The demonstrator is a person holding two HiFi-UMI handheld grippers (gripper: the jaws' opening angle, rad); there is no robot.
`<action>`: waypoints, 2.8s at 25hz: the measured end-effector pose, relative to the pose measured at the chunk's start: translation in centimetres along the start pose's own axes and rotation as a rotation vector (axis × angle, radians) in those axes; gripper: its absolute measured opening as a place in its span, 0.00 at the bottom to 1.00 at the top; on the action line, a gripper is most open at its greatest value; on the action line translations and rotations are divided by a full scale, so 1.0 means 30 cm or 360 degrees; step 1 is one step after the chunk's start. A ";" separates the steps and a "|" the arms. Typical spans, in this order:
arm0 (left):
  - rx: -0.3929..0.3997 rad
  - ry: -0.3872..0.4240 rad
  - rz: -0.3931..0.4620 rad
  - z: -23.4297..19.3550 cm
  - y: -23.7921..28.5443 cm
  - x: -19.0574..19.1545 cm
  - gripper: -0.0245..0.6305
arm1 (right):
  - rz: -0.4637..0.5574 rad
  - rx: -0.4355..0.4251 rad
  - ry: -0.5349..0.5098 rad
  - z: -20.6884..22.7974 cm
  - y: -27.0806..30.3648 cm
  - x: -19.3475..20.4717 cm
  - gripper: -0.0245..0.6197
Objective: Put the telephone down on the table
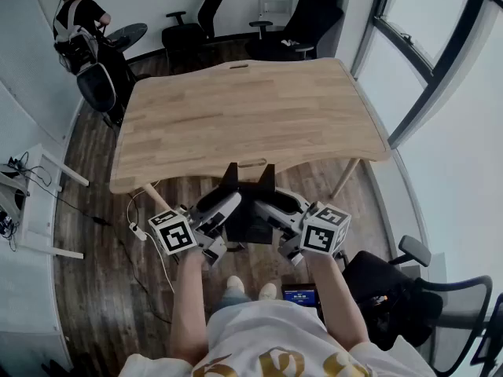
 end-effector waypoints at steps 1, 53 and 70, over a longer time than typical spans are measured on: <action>0.0000 0.0001 0.0011 -0.003 0.005 -0.004 0.41 | -0.0004 -0.0003 -0.0013 0.005 0.004 -0.008 0.35; -0.0060 -0.0121 -0.0056 -0.980 0.301 -0.524 0.41 | -0.0162 0.0006 0.0134 0.741 0.852 -0.279 0.35; -0.0077 -0.0215 -0.0094 -1.184 0.345 -0.626 0.41 | -0.0232 0.0054 0.0166 0.876 1.031 -0.318 0.35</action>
Point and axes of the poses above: the fingertips, and each gripper's own axes: y forward along the fingers, z to its right, x out of its underside, the point moved 6 cm from there along -y, backward along the fingers, and after that the axes turned 6 degrees about x, right-handed, at the moved point
